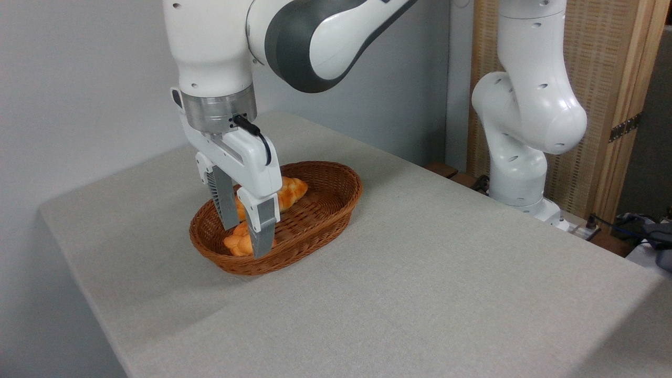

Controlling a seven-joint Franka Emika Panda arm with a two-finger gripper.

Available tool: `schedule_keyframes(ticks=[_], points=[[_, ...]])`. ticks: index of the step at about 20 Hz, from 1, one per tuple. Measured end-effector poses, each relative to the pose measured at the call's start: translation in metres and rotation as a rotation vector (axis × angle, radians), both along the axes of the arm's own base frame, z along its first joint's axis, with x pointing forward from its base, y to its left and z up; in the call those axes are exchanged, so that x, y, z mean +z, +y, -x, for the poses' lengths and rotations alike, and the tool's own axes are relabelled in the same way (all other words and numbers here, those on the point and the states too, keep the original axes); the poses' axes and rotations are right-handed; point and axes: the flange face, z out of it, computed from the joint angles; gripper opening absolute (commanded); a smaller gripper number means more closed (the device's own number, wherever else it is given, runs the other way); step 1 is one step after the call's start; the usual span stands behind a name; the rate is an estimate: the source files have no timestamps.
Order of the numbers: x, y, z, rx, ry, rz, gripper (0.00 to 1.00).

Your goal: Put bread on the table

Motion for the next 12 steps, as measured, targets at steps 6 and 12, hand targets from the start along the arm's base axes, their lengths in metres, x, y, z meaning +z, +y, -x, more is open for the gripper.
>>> schedule_keyframes(ticks=[6,12], points=[[0.0,0.0,0.0,-0.001,0.001,0.0,1.0],[0.016,-0.009,0.007,-0.018,-0.024,0.009,1.0]])
